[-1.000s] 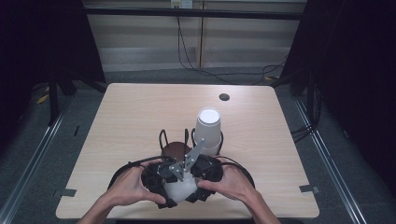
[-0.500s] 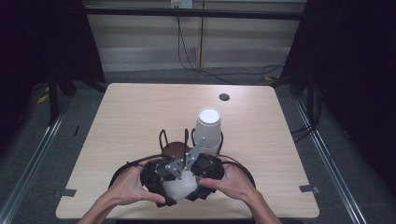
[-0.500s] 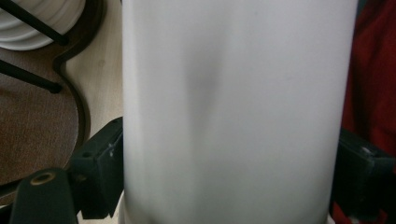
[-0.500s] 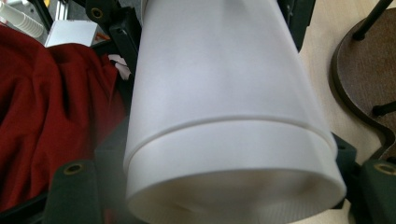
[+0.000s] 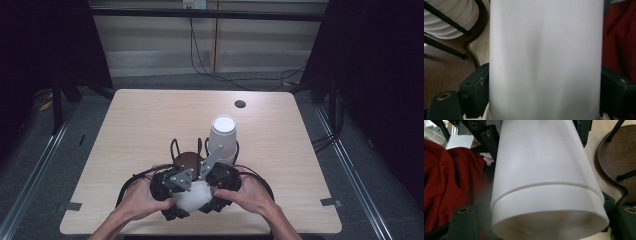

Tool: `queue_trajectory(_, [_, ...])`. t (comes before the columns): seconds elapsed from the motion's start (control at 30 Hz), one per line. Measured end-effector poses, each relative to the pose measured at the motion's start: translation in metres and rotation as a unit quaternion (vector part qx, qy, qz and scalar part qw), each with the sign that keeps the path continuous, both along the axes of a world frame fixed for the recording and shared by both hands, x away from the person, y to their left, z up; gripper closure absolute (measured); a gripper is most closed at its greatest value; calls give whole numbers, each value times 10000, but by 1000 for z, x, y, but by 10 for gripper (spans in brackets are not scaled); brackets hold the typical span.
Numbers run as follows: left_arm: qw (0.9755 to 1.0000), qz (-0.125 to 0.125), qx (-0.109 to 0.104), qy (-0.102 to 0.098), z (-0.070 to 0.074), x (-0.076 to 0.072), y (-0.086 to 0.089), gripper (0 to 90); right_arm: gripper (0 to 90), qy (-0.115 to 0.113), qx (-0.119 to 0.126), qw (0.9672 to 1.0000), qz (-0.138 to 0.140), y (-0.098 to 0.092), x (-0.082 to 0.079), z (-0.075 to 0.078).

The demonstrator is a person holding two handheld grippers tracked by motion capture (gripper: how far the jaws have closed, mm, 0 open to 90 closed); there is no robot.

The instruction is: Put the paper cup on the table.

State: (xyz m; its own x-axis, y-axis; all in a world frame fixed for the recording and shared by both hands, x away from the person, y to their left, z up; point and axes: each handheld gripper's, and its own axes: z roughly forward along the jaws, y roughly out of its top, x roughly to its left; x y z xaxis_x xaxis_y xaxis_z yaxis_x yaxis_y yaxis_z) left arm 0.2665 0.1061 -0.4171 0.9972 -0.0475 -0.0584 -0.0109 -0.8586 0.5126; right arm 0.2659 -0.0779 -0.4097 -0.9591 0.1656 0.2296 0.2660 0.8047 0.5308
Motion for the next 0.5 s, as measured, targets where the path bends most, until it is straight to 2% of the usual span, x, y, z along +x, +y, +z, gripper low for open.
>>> queue_trajectory(0.07, [10000, -20, -44, 56, 1, 2, 2, 114, 261, -22, 7, 10000, 8, 0, 0, 0])
queue_trajectory(0.17, [9996, -15, -261, 104, 4, 4, 6, 108, 260, -82, 1, 10000, 7, 0, 1, 0])
queue_trajectory(0.23, [9993, 47, -379, 13, 7, 5, 9, 101, 260, -80, -6, 9999, -75, -1, 0, 1])
queue_trajectory(0.3, [9987, 54, -492, 92, 11, 5, 11, 102, 260, -91, 32, 9999, -70, -2, 1, 1])
queue_trajectory(0.33, [9983, 61, -586, 48, 12, 6, 12, 102, 260, -78, 35, 9999, -86, -2, 1, 1])
queue_trajectory(0.4, [9976, 125, -670, 107, 14, 7, 15, 102, 260, -119, 66, 9999, -97, -3, 1, 2])
queue_trajectory(0.5, [9951, 251, -943, 141, 18, 8, 22, 108, 260, -125, 67, 9998, -154, -6, 1, 3])
